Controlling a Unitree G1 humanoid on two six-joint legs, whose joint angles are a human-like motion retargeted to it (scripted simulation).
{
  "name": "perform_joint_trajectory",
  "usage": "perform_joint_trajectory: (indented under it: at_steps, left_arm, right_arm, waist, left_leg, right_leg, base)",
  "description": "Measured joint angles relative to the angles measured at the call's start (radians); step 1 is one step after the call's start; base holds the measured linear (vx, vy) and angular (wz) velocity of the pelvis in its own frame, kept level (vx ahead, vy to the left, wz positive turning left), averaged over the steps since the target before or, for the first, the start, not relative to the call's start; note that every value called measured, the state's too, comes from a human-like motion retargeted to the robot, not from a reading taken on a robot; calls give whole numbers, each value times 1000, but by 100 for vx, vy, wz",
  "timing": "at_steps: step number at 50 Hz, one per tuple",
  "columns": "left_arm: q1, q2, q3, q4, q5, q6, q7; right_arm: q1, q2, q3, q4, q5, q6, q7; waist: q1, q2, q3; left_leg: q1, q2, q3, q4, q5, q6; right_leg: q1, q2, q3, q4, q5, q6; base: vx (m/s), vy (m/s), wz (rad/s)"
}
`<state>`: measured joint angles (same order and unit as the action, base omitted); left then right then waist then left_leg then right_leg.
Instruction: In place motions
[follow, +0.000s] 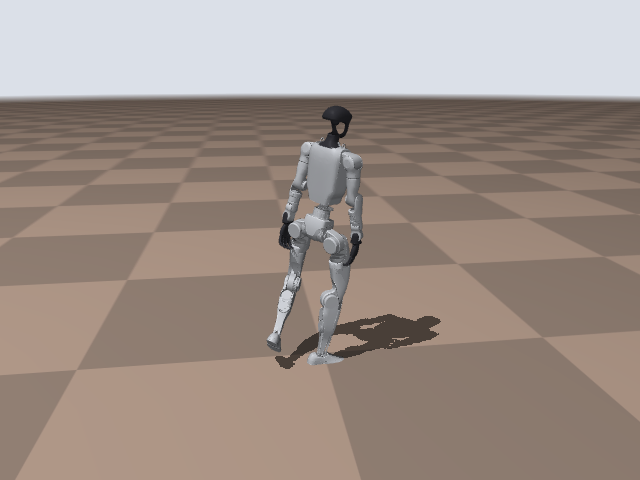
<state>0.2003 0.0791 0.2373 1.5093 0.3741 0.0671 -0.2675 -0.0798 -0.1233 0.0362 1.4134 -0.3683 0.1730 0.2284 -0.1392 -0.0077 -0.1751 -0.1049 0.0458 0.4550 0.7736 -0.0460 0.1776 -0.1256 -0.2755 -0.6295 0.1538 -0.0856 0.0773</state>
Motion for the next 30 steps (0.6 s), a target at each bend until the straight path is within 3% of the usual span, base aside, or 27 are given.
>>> perform_joint_trajectory:
  at_steps: [6,11,13,15,17,20,25,30]
  left_arm:
    - [-45,17,-20,-14,-16,16,44]
    - [-92,14,-7,-53,-68,7,61]
    - [-105,11,5,-67,-87,1,60]
    - [-114,7,16,-78,-100,-2,51]
    - [-134,14,15,-78,-107,1,44]
    - [-182,33,-18,-84,-109,6,50]
    - [-206,51,-63,-83,-114,-8,51]
    - [-219,46,-73,-48,-107,-4,52]
  right_arm:
    - [0,6,-4,-77,61,-37,24]
    - [16,-26,-15,-11,31,-36,-6]
    - [23,-38,-20,41,18,-14,-13]
    - [32,-45,-26,92,6,18,-14]
    - [51,-39,-46,119,11,39,-27]
    - [81,-34,-92,136,67,23,-42]
    - [132,-23,-118,128,65,12,3]
    - [111,-13,-87,95,38,3,-26]
  waist:
    - [-8,23,28]
    - [48,97,60]
    - [74,124,60]
    - [19,131,30]
    - [-8,137,33]
    - [-66,127,77]
    - [-24,82,79]
    - [-96,90,99]
  left_leg:
    - [-87,-74,-116,-155,-131,-36]
    - [-85,-153,-411,-516,-91,-102]
    - [-80,-164,-520,-635,13,-105]
    - [-102,-194,-609,-622,11,-122]
    - [-119,-104,-462,-634,35,-165]
    - [-56,-153,-538,-687,63,-126]
    - [-19,-153,-469,-737,73,-124]
    - [28,-126,-323,-808,66,-129]
  right_leg:
    - [10,23,63,-45,42,-5]
    - [30,135,132,-65,51,-6]
    - [32,179,169,-57,46,-3]
    - [13,163,144,-38,40,12]
    - [5,160,135,-18,41,16]
    - [44,157,75,-12,37,12]
    - [23,150,176,9,47,7]
    - [-39,167,261,35,46,-5]
  base:
    - [-4,3,-59]
    - [8,-6,-98]
    - [26,-17,-90]
    - [23,-21,35]
    - [10,-24,46]
    - [1,-20,71]
    - [19,-16,-84]
    - [-1,7,-109]
